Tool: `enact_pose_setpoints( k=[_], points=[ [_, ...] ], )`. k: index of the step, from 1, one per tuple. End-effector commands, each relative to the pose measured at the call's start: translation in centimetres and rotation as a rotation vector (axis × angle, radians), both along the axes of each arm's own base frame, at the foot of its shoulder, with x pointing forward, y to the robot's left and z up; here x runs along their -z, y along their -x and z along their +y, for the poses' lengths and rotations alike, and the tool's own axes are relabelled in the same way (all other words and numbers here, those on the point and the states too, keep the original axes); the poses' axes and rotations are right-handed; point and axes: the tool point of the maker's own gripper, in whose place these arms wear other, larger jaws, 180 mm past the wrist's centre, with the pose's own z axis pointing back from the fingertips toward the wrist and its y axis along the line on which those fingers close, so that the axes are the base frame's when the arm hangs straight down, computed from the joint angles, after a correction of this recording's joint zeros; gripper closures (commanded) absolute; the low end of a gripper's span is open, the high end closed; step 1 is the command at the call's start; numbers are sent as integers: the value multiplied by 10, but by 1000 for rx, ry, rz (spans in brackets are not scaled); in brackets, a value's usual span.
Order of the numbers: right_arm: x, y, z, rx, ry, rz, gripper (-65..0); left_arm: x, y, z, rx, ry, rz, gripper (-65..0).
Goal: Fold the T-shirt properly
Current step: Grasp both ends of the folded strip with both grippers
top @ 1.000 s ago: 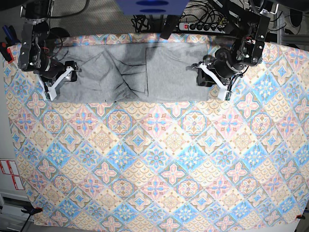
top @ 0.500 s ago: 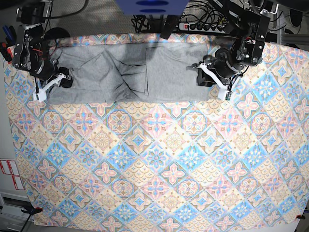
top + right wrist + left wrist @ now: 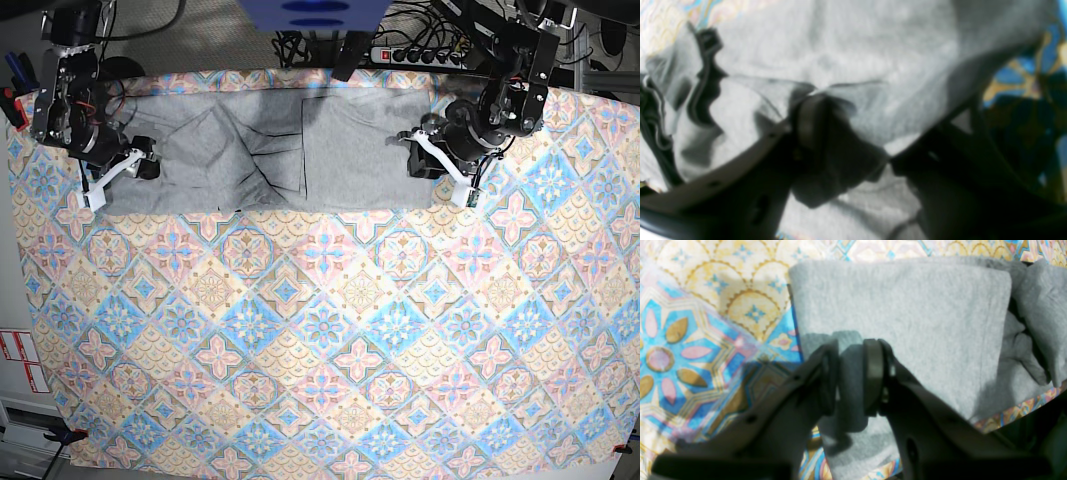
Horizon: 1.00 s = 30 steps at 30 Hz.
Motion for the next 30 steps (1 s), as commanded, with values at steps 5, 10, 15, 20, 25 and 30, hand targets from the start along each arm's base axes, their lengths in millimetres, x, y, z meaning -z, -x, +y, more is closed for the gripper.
enact_pose_setpoints(
  k=[5, 10, 15, 20, 25, 30],
  points=[
    [-17, -7, -25, 34, 44, -26, -356, -9, -7, 0, 3, 7, -37, -115],
    [-27, -12, -34, 54, 58, -57, -359, -9, -7, 0, 3, 7, -37, -115],
    [-30, -16, -39, 51, 76, -65, -360, -9, -7, 0, 3, 7, -37, -115],
    [-24, -8, -53, 21, 175, -20, -404, -9, -7, 0, 3, 7, -37, -115],
    [-20, -3, -61, 1, 233, 8, -505, -9, -7, 0, 3, 7, -37, -115],
    [-22, -17, -60, 9, 221, -11, -511, -9, -8, -5, -4, 21, -38, -115]
  ],
)
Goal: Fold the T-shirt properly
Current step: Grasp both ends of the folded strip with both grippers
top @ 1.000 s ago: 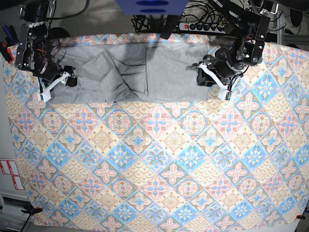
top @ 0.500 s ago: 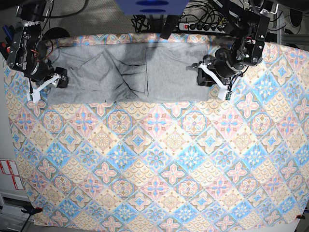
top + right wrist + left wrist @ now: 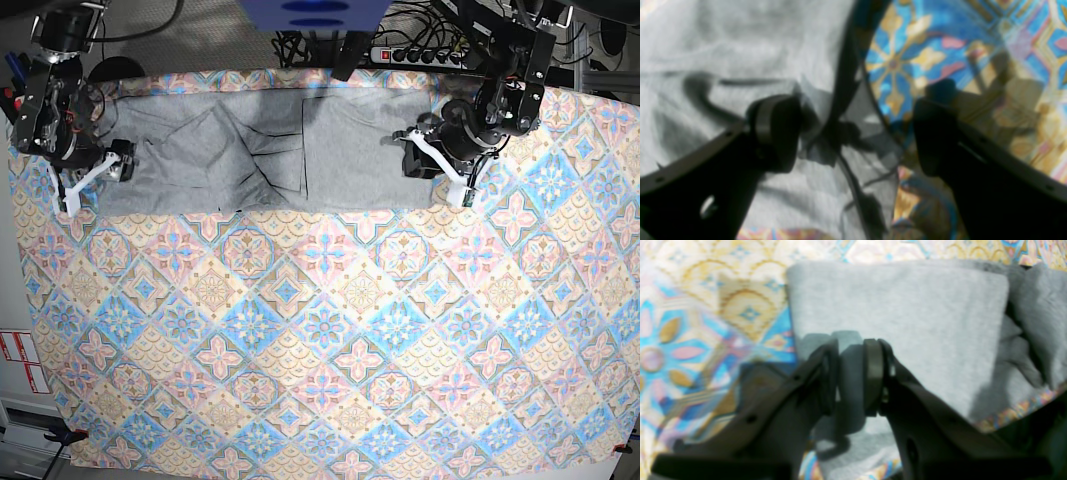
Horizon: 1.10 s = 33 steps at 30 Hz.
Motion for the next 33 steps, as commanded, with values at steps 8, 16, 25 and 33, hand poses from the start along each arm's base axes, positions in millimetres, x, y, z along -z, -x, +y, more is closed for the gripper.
enact_pose_setpoints(
  k=[8, 16, 25, 33],
  points=[
    [9, 7, 0, -49, -29, 25, -511, -9, -7, 0, -2, 5, -36, -115],
    [17, 27, 3, -58, -35, 62, -438, -9, -9, 1, -4, 4, -39, -115],
    [13, 25, 19, -30, -150, 47, -226, -10, -9, 2, -6, 4, -41, -114],
    [5, 9, 19, -15, -169, -1, -18, -11, -10, 3, -9, 3, -44, -111]
  ],
)
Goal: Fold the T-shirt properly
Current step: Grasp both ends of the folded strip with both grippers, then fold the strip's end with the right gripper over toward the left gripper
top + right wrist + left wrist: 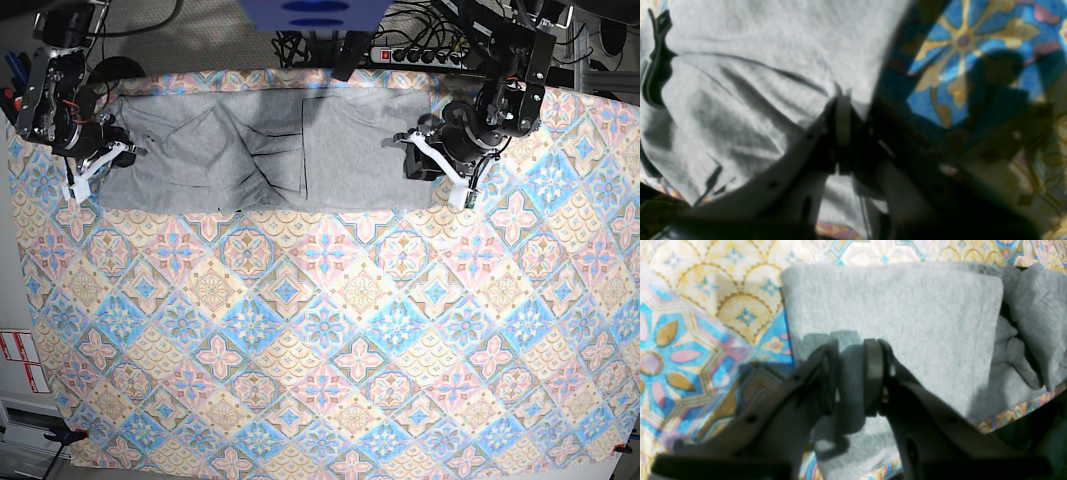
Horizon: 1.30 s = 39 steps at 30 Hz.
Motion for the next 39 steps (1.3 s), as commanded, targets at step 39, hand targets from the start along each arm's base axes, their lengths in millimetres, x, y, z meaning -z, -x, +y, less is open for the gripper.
enact_pose_setpoints(
  k=[39],
  points=[
    [-77, -53, 96, -266, -8, -324, -7, -29, -31, 20, -89, 57, -92, -109]
  ],
)
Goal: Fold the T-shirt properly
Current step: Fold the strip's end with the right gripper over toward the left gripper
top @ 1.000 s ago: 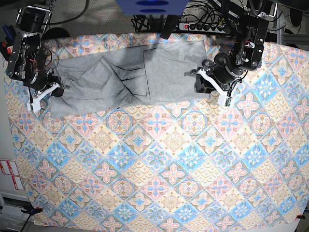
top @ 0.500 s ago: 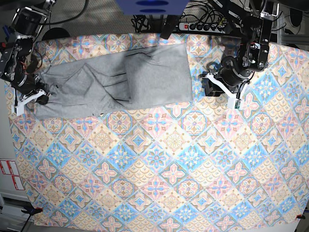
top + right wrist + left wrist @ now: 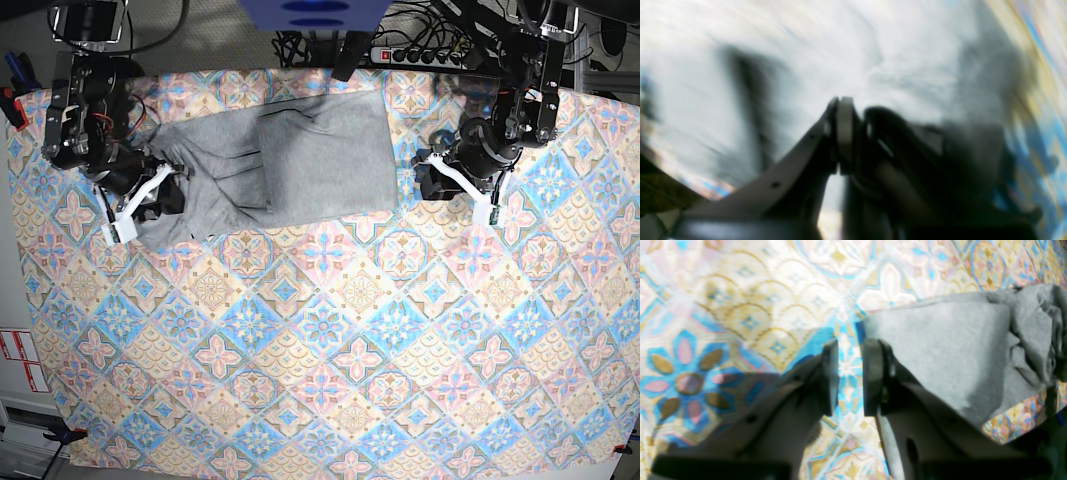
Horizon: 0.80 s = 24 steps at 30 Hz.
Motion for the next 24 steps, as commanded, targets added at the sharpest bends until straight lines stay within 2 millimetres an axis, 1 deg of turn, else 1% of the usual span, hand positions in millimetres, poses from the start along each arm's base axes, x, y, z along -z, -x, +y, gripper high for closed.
enact_pose_setpoints(
  k=[1, 7, 14, 17, 19, 24],
  points=[
    [-3, 4, 1, -20, 11, -4, -7, -11, -7, 0, 3, 7, -41, -109],
    [-6, 11, 42, -127, -18, -12, -7, -9, -4, 0, 3, 7, -34, -109],
    [-14, 18, 84, -249, -47, -32, -7, -9, -4, 0, 3, 5, -34, -109],
    [-18, 24, 105, -311, -64, -38, -7, -8, -4, 0, 4, 1, -33, -109],
    [-19, 30, 120, -358, -78, -37, -7, -9, -5, 7, -12, -6, -36, -109],
    [-34, 32, 160, -488, -105, -82, -7, -12, -9, 21, -51, -17, -47, -109]
  ],
)
